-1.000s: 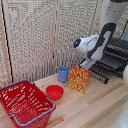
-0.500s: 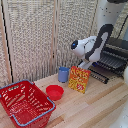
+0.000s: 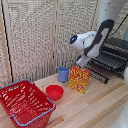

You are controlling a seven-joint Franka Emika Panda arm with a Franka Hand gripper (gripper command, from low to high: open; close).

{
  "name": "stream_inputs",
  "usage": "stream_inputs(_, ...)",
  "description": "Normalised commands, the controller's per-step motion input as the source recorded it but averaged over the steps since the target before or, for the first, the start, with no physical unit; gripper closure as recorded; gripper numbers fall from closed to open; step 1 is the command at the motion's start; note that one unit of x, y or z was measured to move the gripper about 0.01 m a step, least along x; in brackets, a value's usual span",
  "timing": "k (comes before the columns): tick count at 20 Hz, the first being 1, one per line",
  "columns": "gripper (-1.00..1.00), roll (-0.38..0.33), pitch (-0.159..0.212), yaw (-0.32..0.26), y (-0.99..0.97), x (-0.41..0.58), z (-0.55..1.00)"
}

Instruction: Extend the gripper towards the oven tray handle. Grasp the handle and carefully pull the tray out of the oven. Move the gripper above the red bowl. Grab the red bowl gently. Lift the bowl and place it onto the oven tray.

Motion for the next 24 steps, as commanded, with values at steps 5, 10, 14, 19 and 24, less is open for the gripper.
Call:
stream_inputs(5,-1.00,0.111,0.000,-0.099,0.13,0.000,0.83)
stream_inputs(10,-1.00,0.197,0.000,-0.100,0.31,0.005,0.55)
stream_inputs(14,-1.00,0.258,0.000,-0.088,0.45,0.060,0.36)
stream_inputs(19,-1.00,0.271,0.000,-0.074,0.61,0.102,0.31)
stream_inputs(24,-1.00,0.258,0.000,-0.059,0.67,0.067,0.29)
